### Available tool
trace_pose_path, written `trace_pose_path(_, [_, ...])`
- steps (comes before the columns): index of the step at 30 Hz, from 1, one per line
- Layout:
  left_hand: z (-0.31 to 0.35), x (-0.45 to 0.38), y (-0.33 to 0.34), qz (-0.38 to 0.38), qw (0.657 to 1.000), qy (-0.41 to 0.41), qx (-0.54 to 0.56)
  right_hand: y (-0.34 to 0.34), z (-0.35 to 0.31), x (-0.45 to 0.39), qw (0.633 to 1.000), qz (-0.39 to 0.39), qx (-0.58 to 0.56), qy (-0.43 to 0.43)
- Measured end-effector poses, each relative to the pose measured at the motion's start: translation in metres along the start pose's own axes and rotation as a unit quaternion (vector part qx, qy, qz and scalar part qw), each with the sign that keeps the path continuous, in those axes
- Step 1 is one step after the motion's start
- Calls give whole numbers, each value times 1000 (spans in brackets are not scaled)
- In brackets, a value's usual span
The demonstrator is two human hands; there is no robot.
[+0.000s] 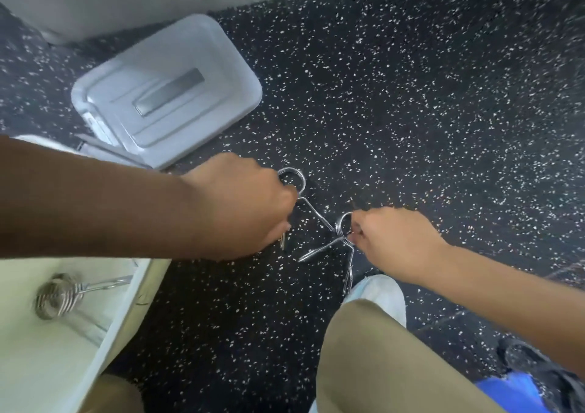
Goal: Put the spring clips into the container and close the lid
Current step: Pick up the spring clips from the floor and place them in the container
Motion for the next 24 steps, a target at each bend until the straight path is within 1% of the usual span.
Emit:
trace_pose_path(2, [10,-23,7,-9,1000,-11,-19,3,4,-2,1000,1,-5,9])
trace_pose_path(4, [16,-44,16,-18,999,-44,-11,8,5,-6,1000,-5,-6,13])
trace_pose_path(8, [16,-70,36,-8,993,-115,-3,14,7,-10,999,-23,-26,27])
trace_pose_path(10, [13,-74,44,-16,991,-134,-4,17,6,-10,999,-28,-27,27])
trace_pose_path(13, [10,-75,56,-23,990,-135,16,22,5,-8,999,-33,-34,26])
trace_pose_path(16, [8,-77,60,-2,989,-138,50,27,-1,-9,999,-26,-27,11])
trace_pose_path(19, [3,-82,60,17,985,-152,83,31,-4,-11,1000,-12,-10,3])
trace_pose_path(24, [-6,-79,56,25,982,-146,115,31,-7,-12,1000,16,20,-11])
Point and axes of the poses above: each hand's wrist, its own x-axis away from the middle knuckle, its own y-axis out of the palm, z = x × y, the point moved 9 cm from there along -x, towards the middle knuckle, and after that the axes turned 8 degrees about -y, right-handed, at the moved point
